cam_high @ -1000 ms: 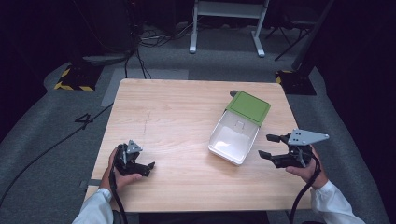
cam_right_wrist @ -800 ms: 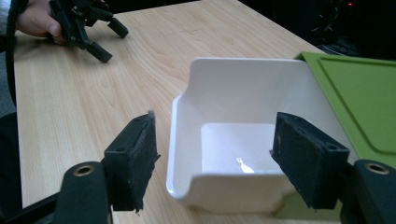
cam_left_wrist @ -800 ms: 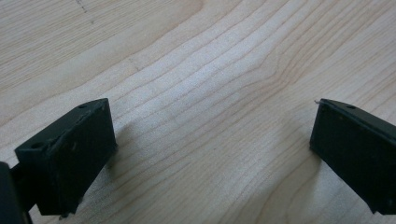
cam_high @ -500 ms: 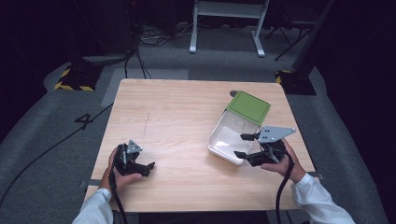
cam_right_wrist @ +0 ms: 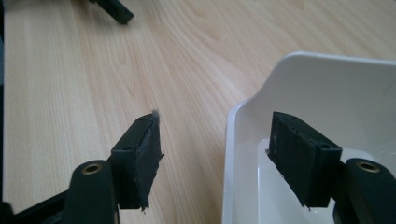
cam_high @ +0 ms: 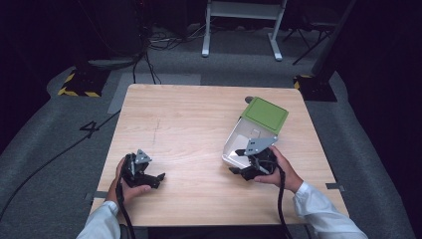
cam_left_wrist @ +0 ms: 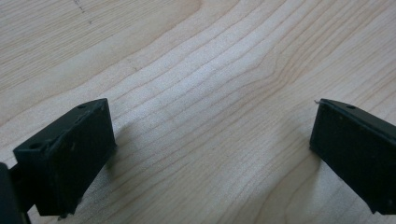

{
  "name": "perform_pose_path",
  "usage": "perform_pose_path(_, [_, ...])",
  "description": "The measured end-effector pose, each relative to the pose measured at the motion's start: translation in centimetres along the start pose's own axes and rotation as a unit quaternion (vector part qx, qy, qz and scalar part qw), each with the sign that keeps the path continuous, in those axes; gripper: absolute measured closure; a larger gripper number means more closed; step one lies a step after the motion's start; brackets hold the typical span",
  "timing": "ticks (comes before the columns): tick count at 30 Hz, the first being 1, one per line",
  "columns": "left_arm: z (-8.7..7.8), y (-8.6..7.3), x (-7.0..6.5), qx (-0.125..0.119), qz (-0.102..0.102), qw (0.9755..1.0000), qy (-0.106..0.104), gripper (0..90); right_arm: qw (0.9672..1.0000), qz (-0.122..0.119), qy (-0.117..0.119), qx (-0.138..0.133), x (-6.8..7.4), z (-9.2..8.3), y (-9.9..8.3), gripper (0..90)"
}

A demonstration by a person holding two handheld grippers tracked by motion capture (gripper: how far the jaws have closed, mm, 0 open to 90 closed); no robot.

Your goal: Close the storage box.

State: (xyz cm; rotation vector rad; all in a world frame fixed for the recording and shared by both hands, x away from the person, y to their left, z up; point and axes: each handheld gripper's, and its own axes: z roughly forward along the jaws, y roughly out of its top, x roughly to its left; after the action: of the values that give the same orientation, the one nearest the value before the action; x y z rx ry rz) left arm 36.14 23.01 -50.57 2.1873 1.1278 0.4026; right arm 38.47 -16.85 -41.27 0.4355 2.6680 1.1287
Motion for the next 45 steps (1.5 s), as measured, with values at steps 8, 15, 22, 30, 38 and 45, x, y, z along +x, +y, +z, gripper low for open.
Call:
perform_pose_path(8, [0.0,0.0,0.0,-0.002,0.005,1.0000,-0.001,0.2,0.9984,0.001,-0.013,0.055,0.0,2.8,-0.7,45.1])
perform_pose_path(15, [0.0,0.0,0.0,-0.002,0.007,1.0000,-0.001,0.2,0.9953,0.014,-0.037,0.088,-0.4,3.9,-1.5,48.2])
perform_pose_path(22, [0.0,0.0,-0.1,-0.001,0.007,1.0000,-0.001,0.2,0.9906,0.027,-0.083,0.105,-1.0,4.7,-2.5,62.0])
perform_pose_path(30, [0.0,0.0,-0.1,-0.001,0.008,1.0000,-0.002,0.2,0.9886,0.032,-0.104,0.104,-1.9,4.6,-2.6,67.2])
perform_pose_path(38, [0.0,0.0,-0.1,-0.001,0.008,1.0000,-0.002,0.2,0.9876,0.048,-0.122,0.087,-3.4,3.8,-2.2,69.5])
perform_pose_path(45, [0.0,0.0,-0.1,-0.001,0.008,1.0000,-0.001,0.2,0.9846,0.068,-0.133,0.092,-5.4,4.0,-2.4,68.6])
